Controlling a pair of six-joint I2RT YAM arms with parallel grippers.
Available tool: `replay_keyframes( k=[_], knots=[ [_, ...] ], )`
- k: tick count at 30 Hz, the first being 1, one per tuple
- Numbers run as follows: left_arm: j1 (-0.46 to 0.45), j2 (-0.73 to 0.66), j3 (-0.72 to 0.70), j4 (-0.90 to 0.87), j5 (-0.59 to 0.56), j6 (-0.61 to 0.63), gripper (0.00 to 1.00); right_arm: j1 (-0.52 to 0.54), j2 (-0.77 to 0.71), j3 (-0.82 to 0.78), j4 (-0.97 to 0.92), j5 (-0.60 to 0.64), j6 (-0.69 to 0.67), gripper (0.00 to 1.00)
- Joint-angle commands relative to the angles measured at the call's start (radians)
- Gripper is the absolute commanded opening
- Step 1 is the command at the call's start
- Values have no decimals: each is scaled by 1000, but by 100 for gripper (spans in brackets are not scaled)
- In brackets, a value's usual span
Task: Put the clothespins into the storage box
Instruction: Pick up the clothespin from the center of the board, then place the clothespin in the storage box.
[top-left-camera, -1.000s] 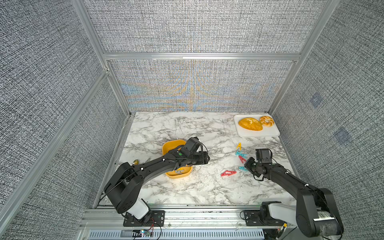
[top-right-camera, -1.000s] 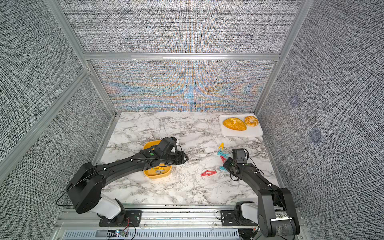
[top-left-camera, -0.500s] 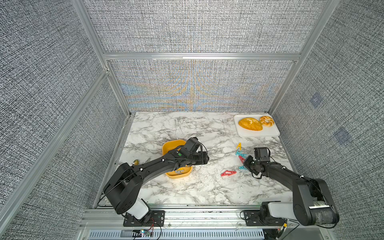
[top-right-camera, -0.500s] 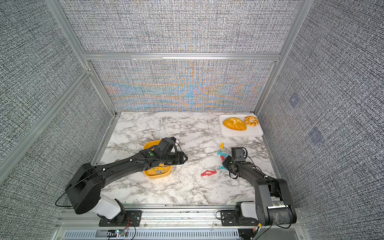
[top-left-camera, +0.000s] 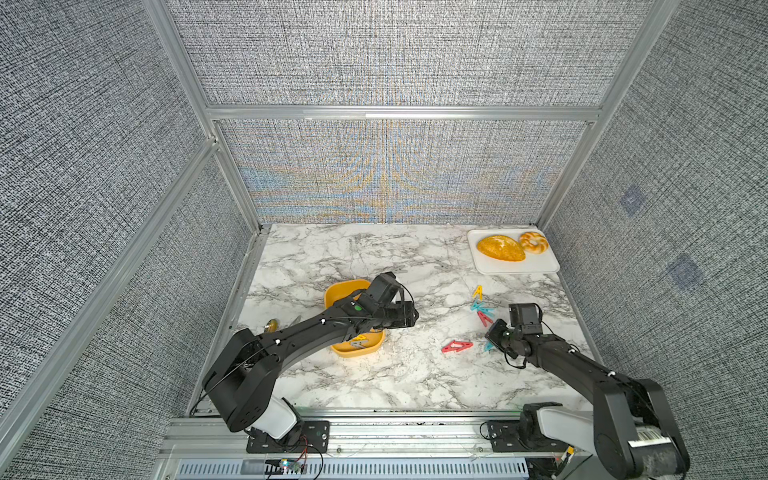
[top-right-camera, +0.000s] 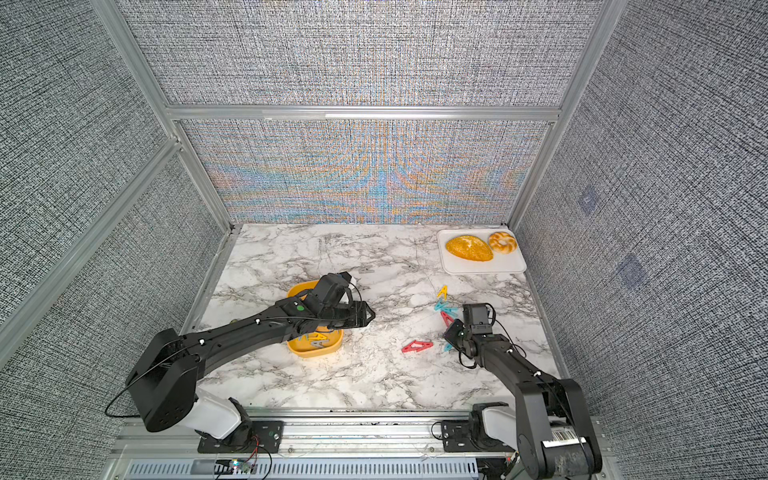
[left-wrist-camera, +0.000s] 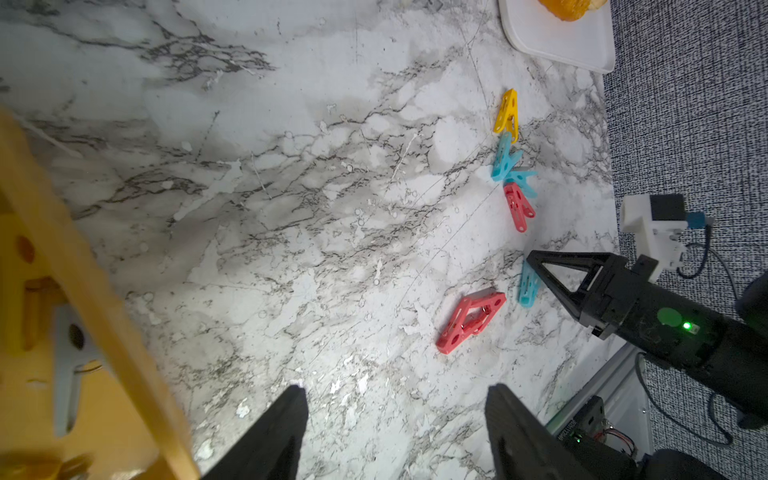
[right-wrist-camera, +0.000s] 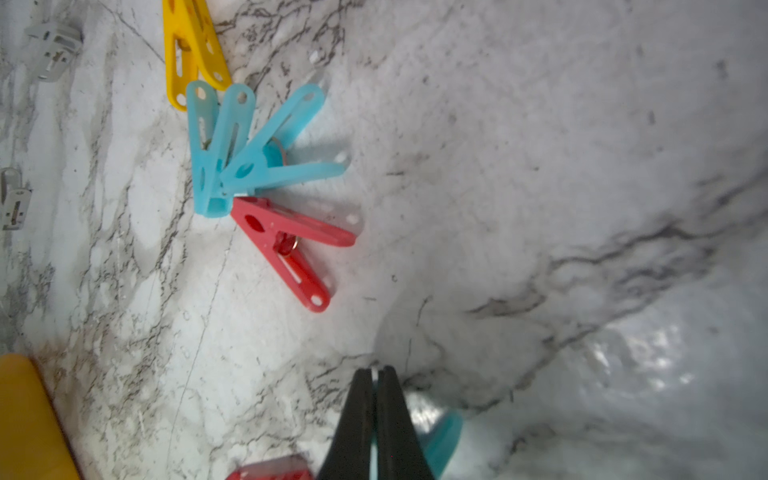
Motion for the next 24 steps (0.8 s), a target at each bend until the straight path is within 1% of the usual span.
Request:
replay_keyframes(
  k=[1, 4, 8, 14, 17, 20, 24],
  knots=[
    [15, -28, 7, -42, -32, 19, 73, 38, -37, 26, -45, -12, 16, 0],
    [52, -60, -4, -53, -19, 19, 73, 106, -30, 88, -48, -35, 8, 0],
    [126, -125, -51, -49, 23, 5, 73, 233, 27, 201, -27, -53, -13, 0],
    [247, -262, -123, -88, 41, -12, 74, 434, 145, 369, 114, -122, -35, 0],
    [301, -326, -144, -146, 21, -7, 75, 542, 260, 537, 131, -142, -54, 0],
    [375, -390, -186, -169, 31, -19, 76, 651, 399, 736, 88, -139, -92, 0],
    [457, -478, -257, -168, 62, -49, 77, 746, 574, 979, 16, -127, -138, 0]
  ],
)
